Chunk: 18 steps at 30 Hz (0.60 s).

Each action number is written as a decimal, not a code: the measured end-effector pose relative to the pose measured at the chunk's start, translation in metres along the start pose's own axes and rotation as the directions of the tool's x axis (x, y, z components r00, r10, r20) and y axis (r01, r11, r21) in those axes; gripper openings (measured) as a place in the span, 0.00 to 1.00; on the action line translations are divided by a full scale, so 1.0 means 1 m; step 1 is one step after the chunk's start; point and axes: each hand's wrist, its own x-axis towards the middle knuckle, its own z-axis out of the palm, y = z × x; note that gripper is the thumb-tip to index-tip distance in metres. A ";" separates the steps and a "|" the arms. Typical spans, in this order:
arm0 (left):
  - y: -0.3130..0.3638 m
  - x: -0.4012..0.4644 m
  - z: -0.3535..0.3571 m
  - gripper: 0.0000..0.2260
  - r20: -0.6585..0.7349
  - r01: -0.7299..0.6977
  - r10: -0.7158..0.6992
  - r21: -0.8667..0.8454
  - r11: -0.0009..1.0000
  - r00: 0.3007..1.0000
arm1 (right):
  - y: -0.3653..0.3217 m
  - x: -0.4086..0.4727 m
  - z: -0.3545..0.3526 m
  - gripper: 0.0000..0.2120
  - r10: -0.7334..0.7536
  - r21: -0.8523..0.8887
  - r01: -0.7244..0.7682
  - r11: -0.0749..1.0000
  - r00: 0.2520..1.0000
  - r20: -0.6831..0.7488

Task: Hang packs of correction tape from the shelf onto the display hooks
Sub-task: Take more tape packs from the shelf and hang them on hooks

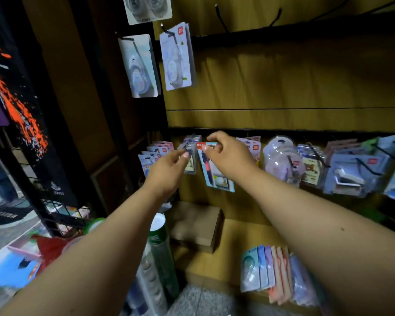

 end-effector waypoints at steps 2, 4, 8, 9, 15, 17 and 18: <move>-0.022 -0.016 0.016 0.28 0.029 0.059 -0.059 0.007 0.998 0.998 | 0.019 -0.024 0.011 0.14 0.007 -0.082 -0.003 0.997 0.998 0.056; -0.037 -0.034 0.032 0.22 0.062 0.103 -0.106 0.045 0.994 0.992 | 0.038 -0.046 0.020 0.14 0.040 -0.147 -0.026 0.989 0.995 0.093; -0.069 -0.058 0.061 0.20 0.118 0.154 -0.176 0.179 0.972 0.977 | 0.076 -0.074 0.031 0.15 0.166 -0.251 -0.124 0.960 0.974 0.154; -0.074 -0.062 0.067 0.21 0.139 0.165 -0.195 0.203 0.965 0.971 | 0.086 -0.079 0.032 0.15 0.209 -0.267 -0.161 0.950 0.964 0.162; -0.098 -0.067 0.101 0.21 0.245 0.198 -0.273 0.293 0.935 0.930 | 0.153 -0.110 0.031 0.16 0.481 -0.312 -0.412 0.856 0.855 0.195; -0.105 -0.066 0.114 0.20 0.275 0.216 -0.300 0.298 0.930 0.913 | 0.171 -0.123 0.029 0.18 0.564 -0.324 -0.488 0.810 0.799 0.207; -0.111 -0.065 0.122 0.19 0.291 0.221 -0.309 0.297 0.929 0.906 | 0.181 -0.129 0.030 0.18 0.601 -0.328 -0.524 0.786 0.772 0.207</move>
